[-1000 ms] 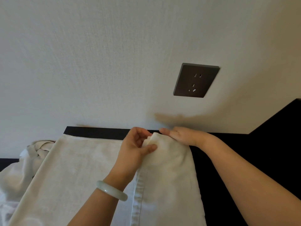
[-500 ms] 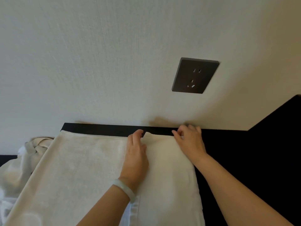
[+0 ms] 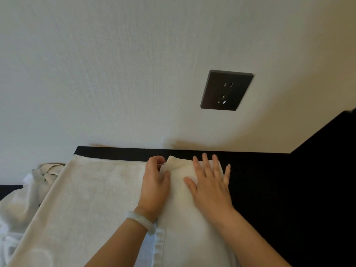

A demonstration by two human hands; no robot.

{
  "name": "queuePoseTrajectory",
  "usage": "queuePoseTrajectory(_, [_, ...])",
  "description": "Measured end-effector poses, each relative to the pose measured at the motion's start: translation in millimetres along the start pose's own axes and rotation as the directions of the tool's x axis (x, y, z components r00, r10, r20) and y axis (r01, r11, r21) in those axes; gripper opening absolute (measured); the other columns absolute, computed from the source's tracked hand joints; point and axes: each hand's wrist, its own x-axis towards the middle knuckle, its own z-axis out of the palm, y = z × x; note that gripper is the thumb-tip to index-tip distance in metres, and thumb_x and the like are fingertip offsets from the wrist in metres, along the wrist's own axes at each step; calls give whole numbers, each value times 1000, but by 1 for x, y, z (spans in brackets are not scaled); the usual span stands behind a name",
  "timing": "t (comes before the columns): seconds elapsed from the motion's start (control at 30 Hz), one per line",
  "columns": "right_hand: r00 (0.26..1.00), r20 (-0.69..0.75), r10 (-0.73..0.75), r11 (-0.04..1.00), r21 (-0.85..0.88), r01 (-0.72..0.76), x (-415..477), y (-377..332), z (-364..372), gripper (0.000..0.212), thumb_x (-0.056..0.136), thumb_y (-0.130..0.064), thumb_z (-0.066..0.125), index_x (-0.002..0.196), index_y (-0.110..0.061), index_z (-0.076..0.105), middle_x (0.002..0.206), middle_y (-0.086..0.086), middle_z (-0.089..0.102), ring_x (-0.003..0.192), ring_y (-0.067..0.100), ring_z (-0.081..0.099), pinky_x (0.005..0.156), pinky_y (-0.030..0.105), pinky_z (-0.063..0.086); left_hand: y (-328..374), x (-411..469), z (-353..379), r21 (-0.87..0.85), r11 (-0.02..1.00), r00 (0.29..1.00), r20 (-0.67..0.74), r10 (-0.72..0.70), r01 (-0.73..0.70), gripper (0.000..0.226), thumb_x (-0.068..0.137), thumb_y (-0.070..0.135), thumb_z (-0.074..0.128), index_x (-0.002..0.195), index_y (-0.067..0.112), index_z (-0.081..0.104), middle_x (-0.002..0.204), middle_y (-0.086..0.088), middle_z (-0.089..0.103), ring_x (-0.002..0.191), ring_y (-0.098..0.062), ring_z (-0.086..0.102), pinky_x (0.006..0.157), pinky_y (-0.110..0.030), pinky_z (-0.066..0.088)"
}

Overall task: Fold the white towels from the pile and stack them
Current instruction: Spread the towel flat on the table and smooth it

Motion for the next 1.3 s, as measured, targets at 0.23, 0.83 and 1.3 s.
queuePoseTrajectory(0.23, [999,35,-15,999,-39,16,-2,-12,9,67,92,-63,-3,154,-41,-9,166,-2,-8,151,25,-17,115,64,-12,8,0,3,86,996,1000,-16,16,-15,38,93,4,55,127,19,46,128,2,48,115,-8,50,104,-35,46])
queuePoseTrajectory(0.83, [996,42,76,995,67,-79,-80,-14,10,62,97,-61,6,149,-43,-24,159,-10,-32,146,19,-30,119,62,-3,-12,-69,-7,767,581,962,239,135,-272,57,104,37,11,154,26,-13,158,7,-24,150,-15,-16,120,-32,-14])
queuePoseTrajectory(1.3, [992,24,122,992,-26,-121,-166,-49,20,81,76,-56,-35,151,-29,-21,157,1,-31,147,26,-23,119,57,-10,-10,-169,-52,764,535,924,373,87,-359,58,98,41,13,155,28,9,163,-1,5,150,-20,-2,118,-42,1])
